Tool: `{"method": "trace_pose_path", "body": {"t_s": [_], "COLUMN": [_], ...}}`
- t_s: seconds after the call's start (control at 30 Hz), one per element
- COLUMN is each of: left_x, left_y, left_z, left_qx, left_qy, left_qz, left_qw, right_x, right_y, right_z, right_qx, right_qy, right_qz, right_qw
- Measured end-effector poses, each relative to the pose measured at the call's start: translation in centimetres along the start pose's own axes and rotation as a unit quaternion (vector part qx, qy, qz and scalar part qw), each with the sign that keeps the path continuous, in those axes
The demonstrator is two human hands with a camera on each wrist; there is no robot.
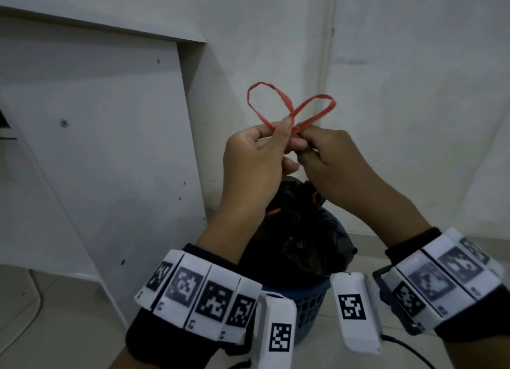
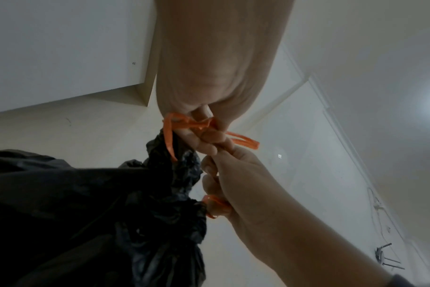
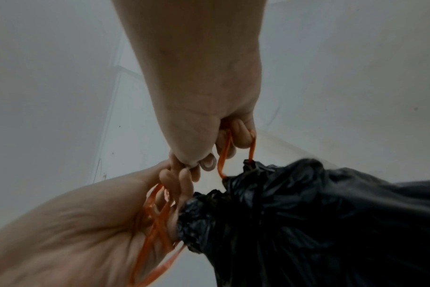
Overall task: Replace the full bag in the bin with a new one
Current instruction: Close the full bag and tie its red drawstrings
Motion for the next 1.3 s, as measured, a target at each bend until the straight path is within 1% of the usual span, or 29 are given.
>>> {"method": "trace_pose_path", "body": {"t_s": [0.17,0.23,0.4,0.5,0.57,0.6,0.67,0.77,0.83,0.97,1.03,1.07,1.13,1.2,1.27,1.3], "left_x": [-0.6,-0.8,-0.6,-0.8,-1.0,-1.2,-1.7,-2.4,-2.7,-2.8,-2.8,-2.8,-2.8,-2.7,-2.7,-2.6], "left_y": [0.6,0.9,1.0,1.0,1.1,1.2,1.3,1.5,1.3,0.6,0.6,0.7,0.8,0.9,1.1,1.3], "left_z": [-0.5,-0.8,-1.6,-1.8,-1.7,-1.6,-1.1,-0.1,0.7,2.3,2.9,3.0,3.3,3.4,3.5,3.4], "left_qx": [0.045,0.032,-0.03,-0.044,-0.036,-0.026,0.008,0.092,0.147,0.251,0.286,0.299,0.316,0.323,0.31,0.287], "left_qy": [0.054,0.056,0.001,-0.036,-0.04,-0.031,0.002,0.055,0.091,0.17,0.194,0.205,0.223,0.234,0.245,0.244], "left_qz": [0.039,0.043,0.009,0.028,0.044,0.053,0.078,0.114,0.126,0.129,0.122,0.119,0.111,0.105,0.094,0.081], "left_qw": [0.997,0.997,1.0,0.998,0.998,0.998,0.997,0.988,0.977,0.944,0.93,0.924,0.916,0.911,0.914,0.923], "right_x": [0.7,0.9,1.2,1.4,1.5,1.5,1.1,-0.2,-0.7,0.2,0.6,0.7,0.8,0.9,1.1,1.2], "right_y": [-0.1,-0.2,-0.2,-0.3,-0.4,-0.3,-0.1,-0.1,-0.2,-0.1,-0.2,-0.3,-0.4,-0.6,-0.8,-1.0], "right_z": [0.0,-0.4,-0.8,-0.9,-1.0,-1.0,-1.1,-1.7,-2.0,-1.7,-1.7,-1.7,-1.8,-1.7,-1.7,-1.6], "right_qx": [-0.018,-0.025,-0.011,0.003,0.008,0.012,0.025,0.023,0.01,0.005,0.004,0.015,0.054,0.11,0.165,0.189], "right_qy": [-0.015,-0.007,0.001,0.009,0.011,0.015,0.039,0.068,0.06,-0.014,-0.021,-0.013,0.021,0.081,0.145,0.175], "right_qz": [-0.049,-0.063,-0.078,-0.095,-0.097,-0.086,-0.04,0.034,0.046,-0.008,-0.033,-0.044,-0.074,-0.112,-0.148,-0.163], "right_qw": [0.999,0.998,0.997,0.995,0.995,0.996,0.998,0.997,0.997,1.0,0.999,0.999,0.996,0.984,0.964,0.952]}}
Point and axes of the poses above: each hand's wrist, its own y-axis towards the middle knuckle, its own x-axis out of the palm, z = x × y, the point moved 6 cm from there along y, towards the middle knuckle, and after that the axes turned 14 degrees about z, right-handed, at the moved point
